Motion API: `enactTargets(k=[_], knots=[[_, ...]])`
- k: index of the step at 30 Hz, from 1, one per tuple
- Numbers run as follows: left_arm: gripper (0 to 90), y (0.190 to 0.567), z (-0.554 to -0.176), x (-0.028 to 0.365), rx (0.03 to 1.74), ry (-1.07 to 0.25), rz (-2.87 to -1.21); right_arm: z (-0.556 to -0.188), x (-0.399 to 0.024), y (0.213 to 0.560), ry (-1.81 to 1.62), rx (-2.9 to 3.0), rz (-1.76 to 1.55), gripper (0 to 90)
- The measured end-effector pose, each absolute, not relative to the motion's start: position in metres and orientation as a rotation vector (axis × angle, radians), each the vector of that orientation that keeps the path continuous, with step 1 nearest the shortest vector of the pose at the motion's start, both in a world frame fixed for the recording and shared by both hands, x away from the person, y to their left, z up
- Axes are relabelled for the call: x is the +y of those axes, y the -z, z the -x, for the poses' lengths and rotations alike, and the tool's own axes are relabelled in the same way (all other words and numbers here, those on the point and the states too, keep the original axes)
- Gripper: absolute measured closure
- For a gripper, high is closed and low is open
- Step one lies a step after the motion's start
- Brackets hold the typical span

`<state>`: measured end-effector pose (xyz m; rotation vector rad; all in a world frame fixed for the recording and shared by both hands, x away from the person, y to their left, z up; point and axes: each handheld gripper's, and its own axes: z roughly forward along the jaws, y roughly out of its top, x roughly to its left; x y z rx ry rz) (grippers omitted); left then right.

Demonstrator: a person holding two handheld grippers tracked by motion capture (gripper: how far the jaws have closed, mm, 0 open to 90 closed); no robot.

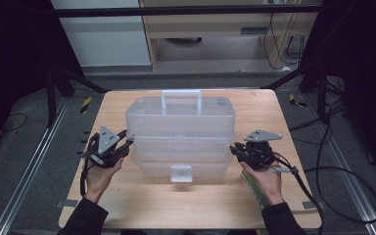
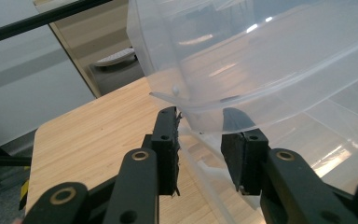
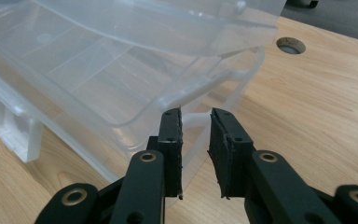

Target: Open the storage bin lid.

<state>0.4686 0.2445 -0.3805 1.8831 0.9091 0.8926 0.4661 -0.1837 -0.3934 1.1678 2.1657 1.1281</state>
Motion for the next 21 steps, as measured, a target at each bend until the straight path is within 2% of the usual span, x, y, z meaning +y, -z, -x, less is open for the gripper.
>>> enactTargets(k=[21], knots=[[67.3,0.376,-0.47,0.244,0.919,-0.902,-1.872,-0.473,-0.174,0.407,-1.037,2.22,-1.249,76.7]])
